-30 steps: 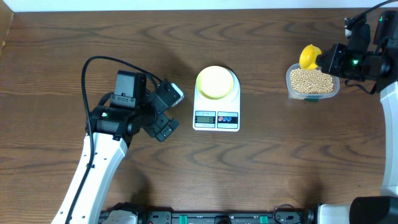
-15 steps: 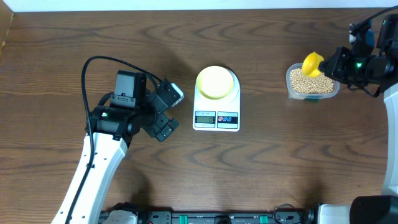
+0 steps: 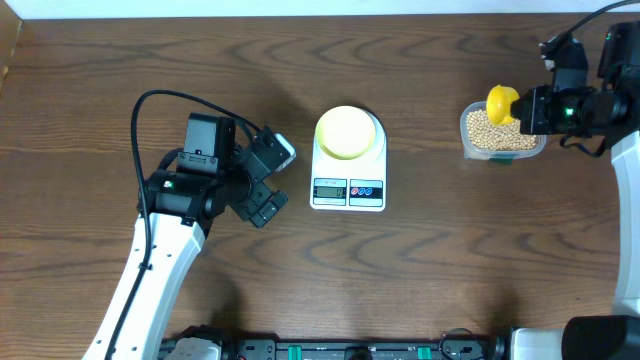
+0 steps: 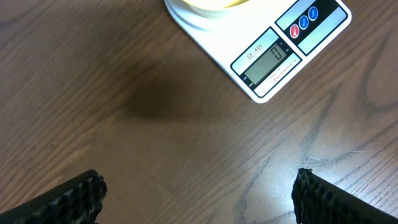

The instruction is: Scoop item into bowl and weigh 50g on scale

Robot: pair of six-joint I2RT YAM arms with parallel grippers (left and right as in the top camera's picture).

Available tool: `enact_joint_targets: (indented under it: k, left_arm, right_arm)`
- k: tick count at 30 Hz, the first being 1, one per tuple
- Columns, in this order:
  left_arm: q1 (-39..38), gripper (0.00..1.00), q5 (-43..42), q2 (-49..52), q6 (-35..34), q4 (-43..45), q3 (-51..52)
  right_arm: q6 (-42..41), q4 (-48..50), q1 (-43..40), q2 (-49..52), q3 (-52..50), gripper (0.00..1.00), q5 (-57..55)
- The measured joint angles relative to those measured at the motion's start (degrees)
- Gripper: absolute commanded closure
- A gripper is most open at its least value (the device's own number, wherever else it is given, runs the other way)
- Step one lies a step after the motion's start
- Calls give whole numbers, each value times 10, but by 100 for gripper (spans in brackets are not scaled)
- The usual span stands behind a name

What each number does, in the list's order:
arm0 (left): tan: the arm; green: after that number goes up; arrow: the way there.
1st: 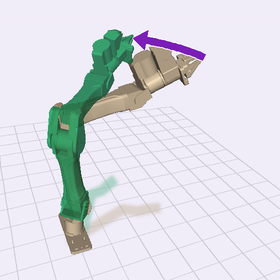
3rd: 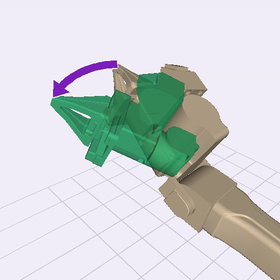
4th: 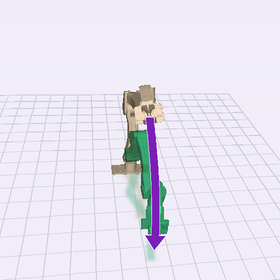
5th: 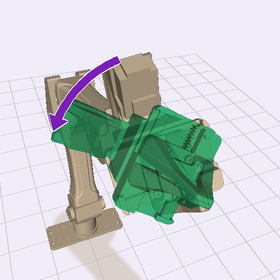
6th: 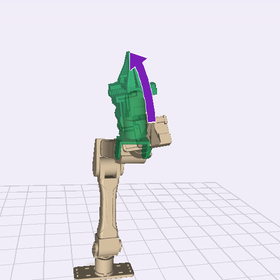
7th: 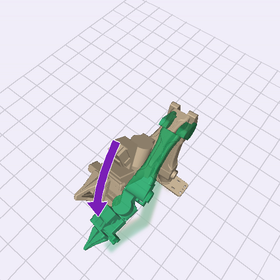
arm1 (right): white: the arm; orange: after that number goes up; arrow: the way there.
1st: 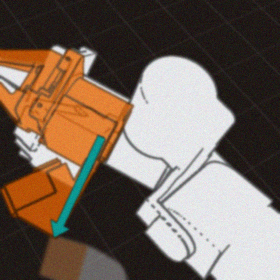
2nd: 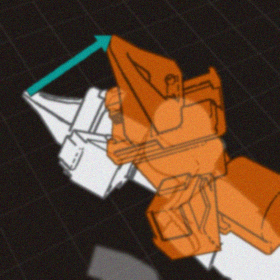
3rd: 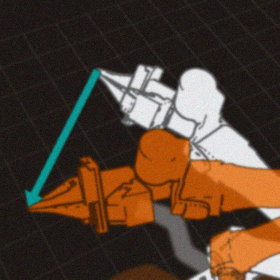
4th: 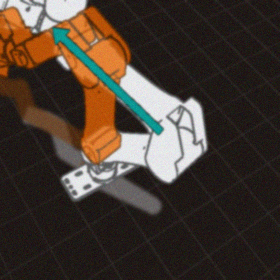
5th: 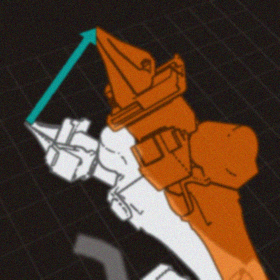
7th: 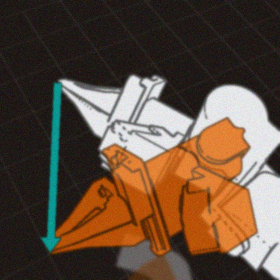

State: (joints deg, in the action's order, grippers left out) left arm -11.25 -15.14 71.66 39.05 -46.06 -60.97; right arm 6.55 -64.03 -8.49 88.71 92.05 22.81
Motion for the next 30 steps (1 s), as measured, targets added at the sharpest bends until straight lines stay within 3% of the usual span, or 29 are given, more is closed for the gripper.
enact_joint_targets:
  k: [30]
  left_arm:
    - [0, 2, -22, 0, -10, 31, 0]
  right_arm:
    - [30, -23, 21, 0, 0, 99, 4]
